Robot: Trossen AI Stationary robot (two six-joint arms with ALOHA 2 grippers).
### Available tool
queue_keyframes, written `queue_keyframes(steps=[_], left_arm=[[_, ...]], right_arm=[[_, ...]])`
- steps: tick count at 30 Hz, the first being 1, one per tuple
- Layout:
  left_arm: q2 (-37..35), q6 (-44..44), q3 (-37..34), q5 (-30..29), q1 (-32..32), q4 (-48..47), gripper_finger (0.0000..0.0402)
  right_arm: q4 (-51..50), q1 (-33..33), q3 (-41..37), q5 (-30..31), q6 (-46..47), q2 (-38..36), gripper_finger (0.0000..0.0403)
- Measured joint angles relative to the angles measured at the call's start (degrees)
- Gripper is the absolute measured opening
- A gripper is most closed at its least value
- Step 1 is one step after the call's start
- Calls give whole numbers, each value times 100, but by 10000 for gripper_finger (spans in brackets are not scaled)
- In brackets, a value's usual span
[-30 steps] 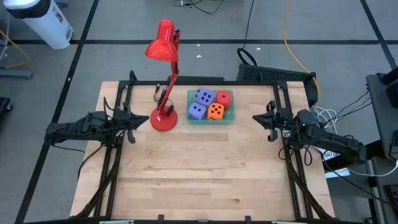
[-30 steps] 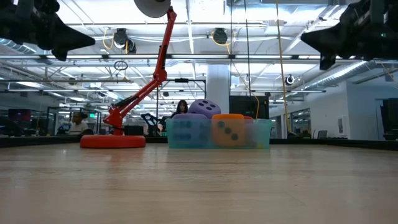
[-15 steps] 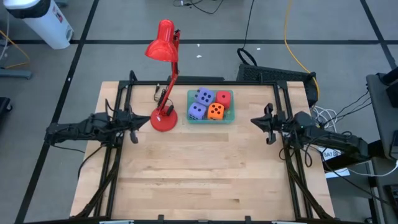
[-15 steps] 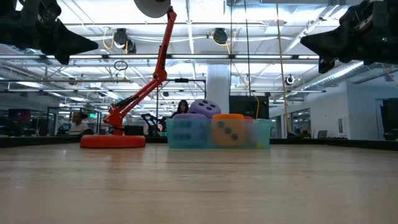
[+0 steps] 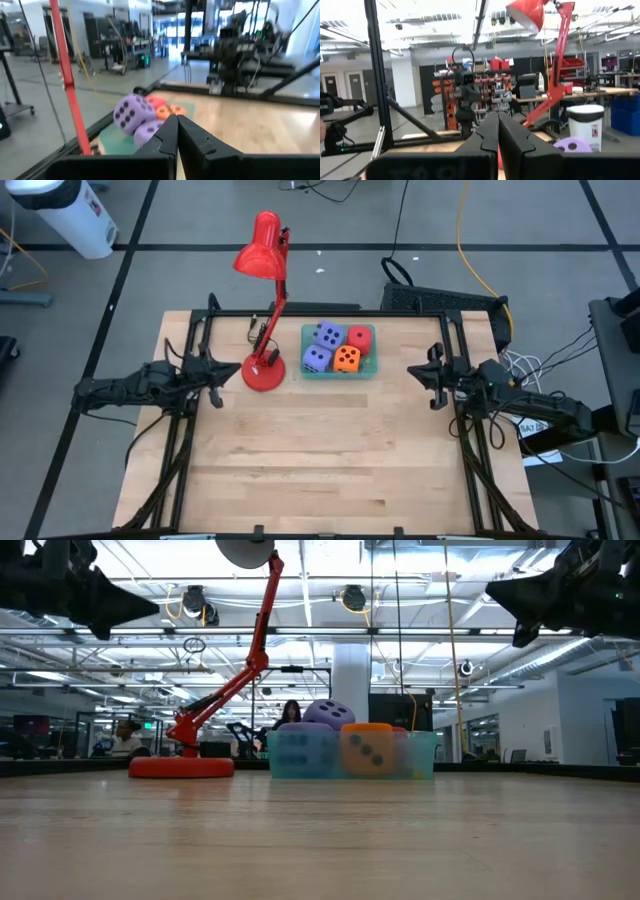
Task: Pick & Place Dice
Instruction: Return to Home Position
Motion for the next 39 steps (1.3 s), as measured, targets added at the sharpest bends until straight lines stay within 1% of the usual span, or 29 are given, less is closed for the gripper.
queue_keyframes(steps=[8,10,17,39], left_arm=[[88,-359,0,-13,0,-809,3],[88,-363,0,-10,-1,-815,4],[88,-248,0,-3,-1,-767,30],[88,-262,0,6,-1,-766,31]], right_arm=[[82,0,-11,-2,0,-2,0],[82,0,-12,-2,0,-2,0],[78,0,-14,-2,0,-2,0],[77,0,-21,-4,-1,-2,0]])
